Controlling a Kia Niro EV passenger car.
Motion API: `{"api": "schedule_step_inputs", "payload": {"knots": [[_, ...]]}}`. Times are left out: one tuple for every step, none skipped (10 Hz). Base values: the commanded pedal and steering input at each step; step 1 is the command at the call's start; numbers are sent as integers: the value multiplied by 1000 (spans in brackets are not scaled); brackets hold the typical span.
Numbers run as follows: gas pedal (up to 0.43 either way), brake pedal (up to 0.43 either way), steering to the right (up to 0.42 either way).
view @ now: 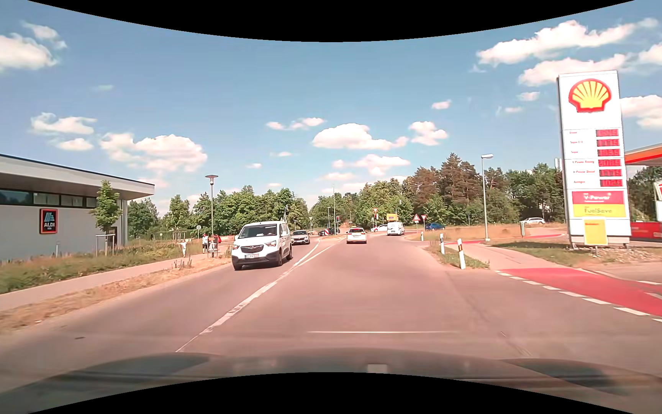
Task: Follow the waypoints while adhering to traffic rules and regulations
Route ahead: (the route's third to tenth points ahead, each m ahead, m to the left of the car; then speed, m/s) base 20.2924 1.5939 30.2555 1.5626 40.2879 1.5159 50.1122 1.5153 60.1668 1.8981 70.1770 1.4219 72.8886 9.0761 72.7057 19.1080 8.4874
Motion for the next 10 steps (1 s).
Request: {"api": "schedule_step_inputs", "payload": {"knots": [[59,0,-2],[59,0,-2],[59,0,-2],[59,0,-1],[59,0,0],[59,0,0],[59,0,0],[59,0,2],[59,0,5],[59,0,5]]}}
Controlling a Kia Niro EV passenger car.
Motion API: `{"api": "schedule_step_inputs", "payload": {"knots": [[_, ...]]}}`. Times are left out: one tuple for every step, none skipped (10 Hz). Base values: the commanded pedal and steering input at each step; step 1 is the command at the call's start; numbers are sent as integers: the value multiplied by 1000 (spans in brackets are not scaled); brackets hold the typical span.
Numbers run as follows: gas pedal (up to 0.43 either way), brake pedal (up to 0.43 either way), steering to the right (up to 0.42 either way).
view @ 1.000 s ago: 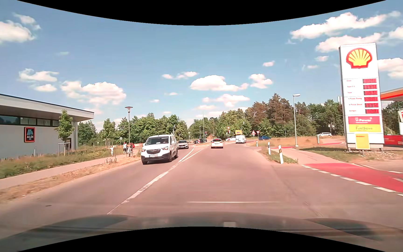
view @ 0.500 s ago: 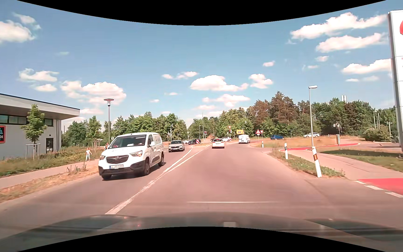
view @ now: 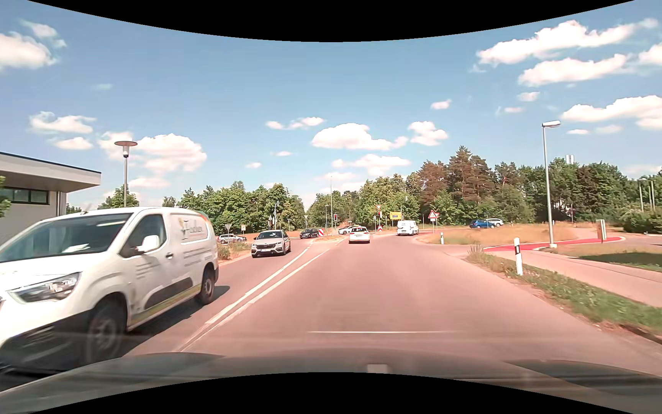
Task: Follow the waypoints while adhering to traffic rules and regulations
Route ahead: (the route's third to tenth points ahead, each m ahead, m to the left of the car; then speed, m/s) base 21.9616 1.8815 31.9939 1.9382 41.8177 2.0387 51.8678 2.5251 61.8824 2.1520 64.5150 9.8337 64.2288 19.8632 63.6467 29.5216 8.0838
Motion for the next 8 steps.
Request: {"api": "schedule_step_inputs", "payload": {"knots": [[59,0,5],[59,0,9],[59,0,10],[59,0,9],[59,0,9],[59,0,10],[59,0,9],[59,0,9]]}}
